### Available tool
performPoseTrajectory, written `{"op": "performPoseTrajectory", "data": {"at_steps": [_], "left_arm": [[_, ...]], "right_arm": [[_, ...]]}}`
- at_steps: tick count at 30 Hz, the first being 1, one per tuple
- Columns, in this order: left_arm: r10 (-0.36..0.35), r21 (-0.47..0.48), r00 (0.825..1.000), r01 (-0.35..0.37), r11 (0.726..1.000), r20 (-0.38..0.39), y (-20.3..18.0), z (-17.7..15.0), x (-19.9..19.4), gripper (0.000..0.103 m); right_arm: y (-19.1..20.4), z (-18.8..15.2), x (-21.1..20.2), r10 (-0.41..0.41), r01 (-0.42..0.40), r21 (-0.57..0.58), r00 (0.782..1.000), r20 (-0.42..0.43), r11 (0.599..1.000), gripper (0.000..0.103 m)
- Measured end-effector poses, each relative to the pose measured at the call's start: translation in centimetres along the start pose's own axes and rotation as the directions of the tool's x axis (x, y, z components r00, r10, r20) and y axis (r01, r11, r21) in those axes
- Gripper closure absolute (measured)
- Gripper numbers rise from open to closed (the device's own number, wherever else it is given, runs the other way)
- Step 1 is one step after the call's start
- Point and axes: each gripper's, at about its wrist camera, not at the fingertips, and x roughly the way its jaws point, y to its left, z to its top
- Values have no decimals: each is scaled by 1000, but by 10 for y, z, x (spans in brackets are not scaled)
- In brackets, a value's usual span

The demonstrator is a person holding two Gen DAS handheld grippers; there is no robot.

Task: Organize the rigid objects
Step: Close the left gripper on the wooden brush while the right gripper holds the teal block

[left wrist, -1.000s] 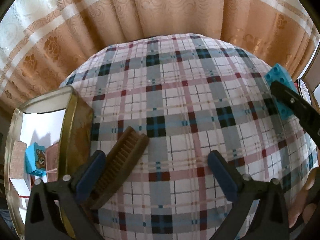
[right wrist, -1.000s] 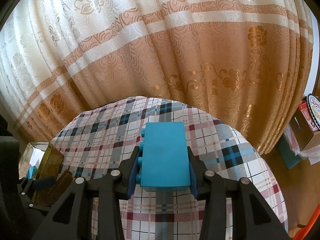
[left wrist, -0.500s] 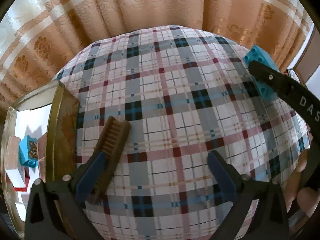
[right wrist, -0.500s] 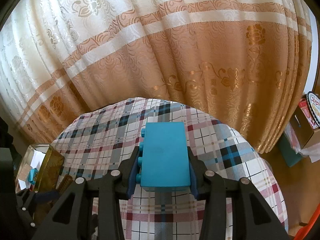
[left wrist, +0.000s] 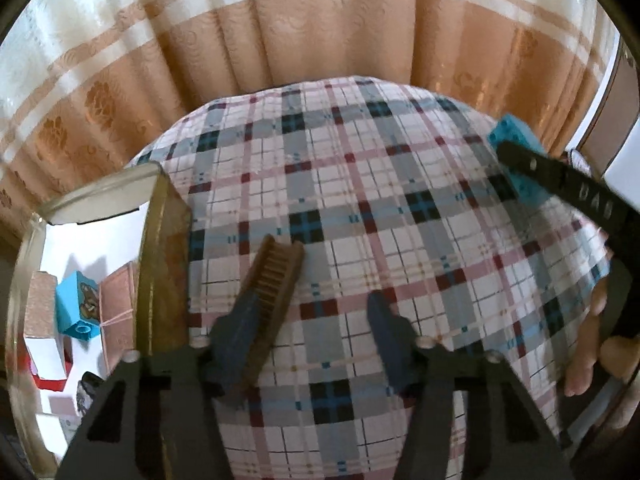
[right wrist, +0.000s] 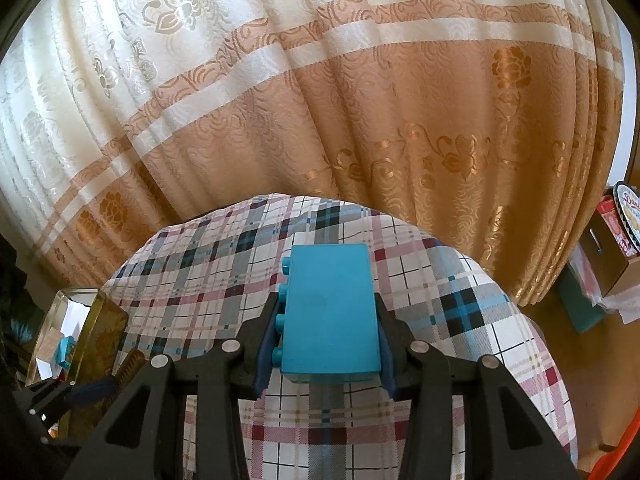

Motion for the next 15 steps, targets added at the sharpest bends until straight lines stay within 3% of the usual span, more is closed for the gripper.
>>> {"op": "performPoseTrajectory", "data": {"at_steps": [4, 10, 12, 15], "left_arm": [[-11, -19, 999, 11, 1000, 42, 7, -1, -4, 88], [-138, -81, 985, 147, 986, 106, 12, -9, -18, 94], [-180, -94, 970, 196, 976, 163, 14, -13, -31, 94], [-246, -98, 935, 278, 956, 257, 22, -23, -53, 94]], "right_arm": [[1, 0, 2, -5, 5, -6, 1000, -1, 1000, 58], [-1, -2, -3, -23, 23, 5, 999, 30, 1000, 58], [2, -3, -10, -46, 46, -5, 997, 64, 999, 58], [14, -7, -23, -100, 107, -47, 986, 131, 993, 58]]}}
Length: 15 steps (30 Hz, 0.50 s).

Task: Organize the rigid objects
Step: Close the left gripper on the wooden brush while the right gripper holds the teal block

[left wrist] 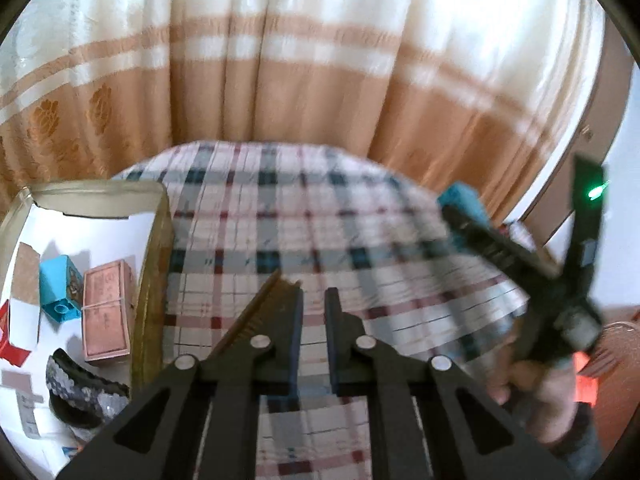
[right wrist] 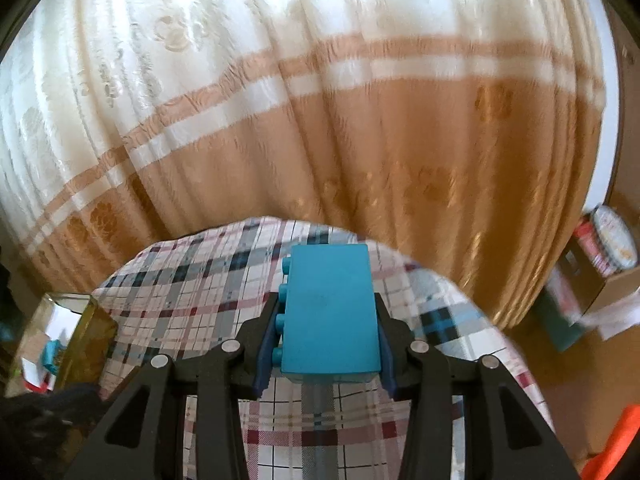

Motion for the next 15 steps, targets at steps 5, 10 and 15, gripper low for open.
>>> {"op": "performPoseTrajectory", "data": {"at_steps": [5, 10, 15], "left_arm": [[-39, -20, 998, 40, 999, 55, 3, -7, -22, 94], [10, 4, 998, -10, 1000, 63, 1, -14, -30, 94], [-65, -52, 996, 69, 996, 64, 16, -24, -40, 94]], "right_arm": [[16, -6, -17, -16, 17, -28, 999, 52, 999, 58], [24, -16, -24, 2, -1, -16, 999, 32, 1000, 58], [36, -24, -28, -1, 2, -51, 1000, 28, 999, 58]]}}
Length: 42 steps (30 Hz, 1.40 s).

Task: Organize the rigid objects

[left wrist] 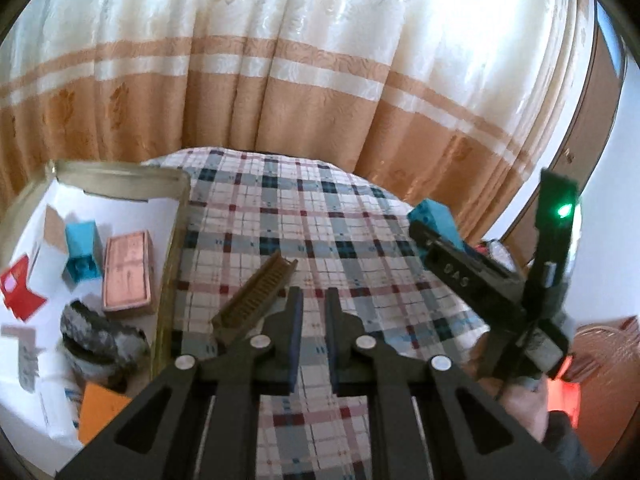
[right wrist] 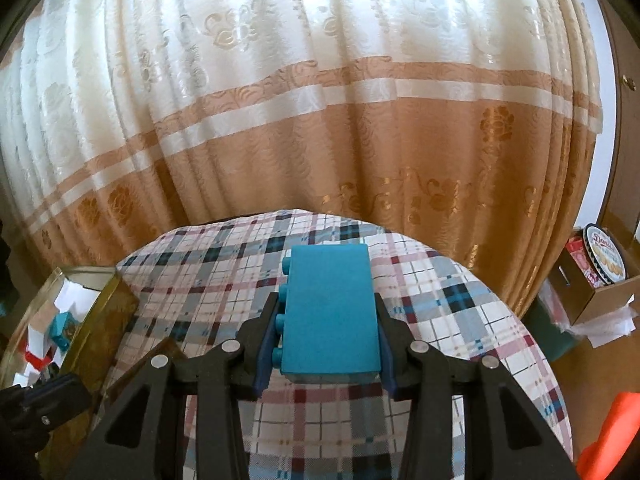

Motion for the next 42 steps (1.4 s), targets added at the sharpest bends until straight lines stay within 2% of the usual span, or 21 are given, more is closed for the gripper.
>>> {"op": "performPoseTrajectory", "data": {"at_steps": [3, 6, 9, 12, 14, 15, 17, 18, 19, 21, 23, 25, 26, 30, 32, 33, 36, 37, 38, 40, 42], "left_arm": [[-27, -7, 999, 28, 1000, 33, 6, -4, -14, 94], [-15, 9, 999, 14, 1000, 40, 5, -4, -20, 94], [38, 50, 999, -38, 998, 0, 0, 2, -9, 94], [114, 89, 992, -109, 990, -59, -3, 10, 16, 93], [135, 114, 987, -124, 986, -90, -4, 14, 31, 91], [157, 132, 981, -142, 981, -112, -5, 16, 40, 82], [212, 177, 967, -186, 966, -143, -9, 19, 56, 53], [231, 190, 961, -201, 961, -150, -10, 20, 61, 35], [242, 203, 958, -209, 957, -155, -11, 21, 65, 31], [255, 233, 953, -214, 949, -162, -15, 21, 73, 31], [292, 244, 939, -244, 938, -184, -14, 18, 81, 31], [309, 235, 925, -257, 937, -220, -9, 15, 89, 34], [343, 266, 918, -286, 920, -200, -11, 13, 92, 38], [382, 316, 907, -315, 895, -179, -14, 7, 96, 39], [395, 314, 905, -333, 889, -159, -12, 8, 94, 45], [404, 311, 902, -345, 886, -151, -10, 9, 93, 53], [364, 223, 920, -327, 918, -149, 1, 17, 82, 71], [337, 192, 930, -308, 932, -146, 5, 21, 78, 92], [280, 159, 948, -257, 953, -153, 7, 23, 73, 103], [188, 88, 970, -176, 980, -154, 10, 24, 64, 99], [189, 103, 976, -178, 979, -111, 6, 21, 55, 99]], "right_arm": [[1, -2, -4, -1, 1, 0, 1000, 6, 1000, 58], [0, -3, -5, -7, 6, 10, 1000, 3, 1000, 58], [-3, -4, -4, -4, 5, 25, 1000, -7, 1000, 58], [-5, -5, -3, 0, 1, 37, 1000, -13, 999, 58], [-4, -4, -2, 5, -4, 37, 1000, -22, 999, 58], [-5, -4, -1, 9, -8, 36, 1000, -25, 999, 58], [-5, -4, 0, 16, -15, 36, 999, -28, 999, 58], [-5, -4, 0, 19, -18, 36, 999, -29, 999, 58], [-5, -3, 0, 23, -22, 35, 999, -31, 999, 58], [-5, -4, 1, 31, -30, 34, 999, -34, 999, 58], [-4, -4, 1, 37, -36, 34, 999, -35, 999, 58], [-4, -3, 1, 41, -40, 33, 999, -35, 999, 58], [-4, -3, 1, 42, -41, 33, 999, -35, 999, 58], [-4, -3, 1, 46, -44, 35, 998, -36, 998, 58], [-4, -3, 1, 44, -43, 36, 998, -34, 998, 58], [-4, -3, 1, 45, -43, 36, 998, -34, 998, 58], [-5, -3, 2, 44, -42, 39, 998, -38, 998, 58], [-5, -3, 2, 44, -42, 42, 998, -40, 998, 58], [-7, -3, 2, 44, -42, 48, 998, -41, 998, 58], [-8, -3, 4, 43, -40, 58, 998, -45, 997, 58], [-11, -3, 4, 41, -38, 68, 998, -48, 997, 58]]}}
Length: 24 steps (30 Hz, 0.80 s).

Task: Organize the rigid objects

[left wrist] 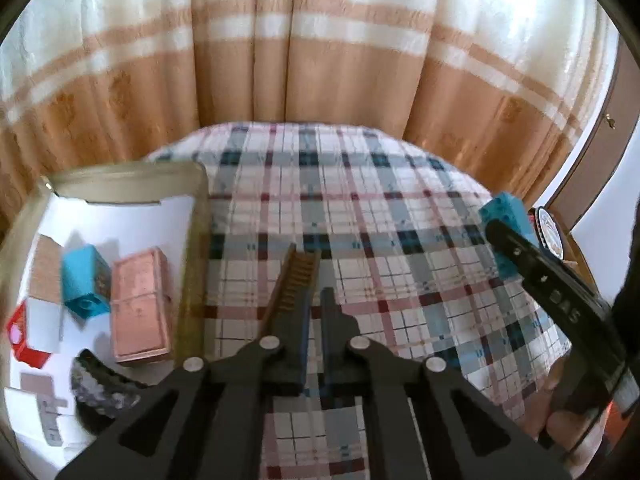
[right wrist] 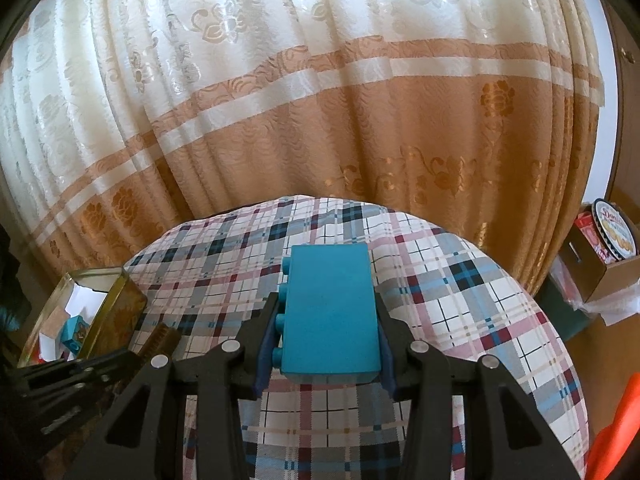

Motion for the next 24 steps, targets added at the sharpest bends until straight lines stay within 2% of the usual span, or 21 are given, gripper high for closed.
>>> {"op": "performPoseTrajectory", "data": {"at_steps": [2, 5, 9, 14, 15, 16, 17, 18, 19, 23, 24], "left_arm": [[-8, 25, 1000, 8, 1000, 19, -4, -4, -6, 99], [-25, 26, 1000, 25, 999, -19, -9, -5, 0, 99], [-10, 25, 998, 12, 1000, -64, -11, -4, 15, 99], [45, 43, 995, -41, 998, -92, -16, 1, 30, 93], [49, 49, 991, -43, 998, -124, -18, 1, 36, 82], [47, 52, 984, -39, 998, -170, -19, 1, 44, 66], [35, 57, 986, -26, 998, -161, -22, 1, 45, 62], [50, 61, 985, -40, 997, -164, -24, 2, 46, 45], [71, 61, 983, -61, 996, -169, -25, 2, 46, 40], [80, 80, 988, -70, 994, -133, -30, -2, 40, 41], [48, 66, 990, -40, 997, -133, -29, -2, 38, 55]], "right_arm": [[-1, 0, 0, -1, 1, 7, 1000, 1, 1000, 58], [0, 0, 0, -2, 2, 3, 1000, -4, 1000, 58], [0, 0, -1, 1, -1, 0, 1000, -1, 1000, 58], [1, 1, -1, 10, -10, -7, 1000, -5, 1000, 58], [1, 0, -1, 10, -10, -11, 1000, -4, 1000, 58], [2, 0, -1, 12, -12, -14, 1000, -4, 1000, 58], [3, 0, -1, 12, -13, -16, 1000, -4, 1000, 58], [3, 0, 0, 14, -14, -16, 1000, -5, 1000, 58], [3, 0, 0, 15, -15, -16, 1000, -6, 1000, 58], [1, 0, 1, 16, -16, -8, 1000, -13, 1000, 58], [1, 0, 1, 16, -16, -7, 1000, -13, 1000, 58]]}}
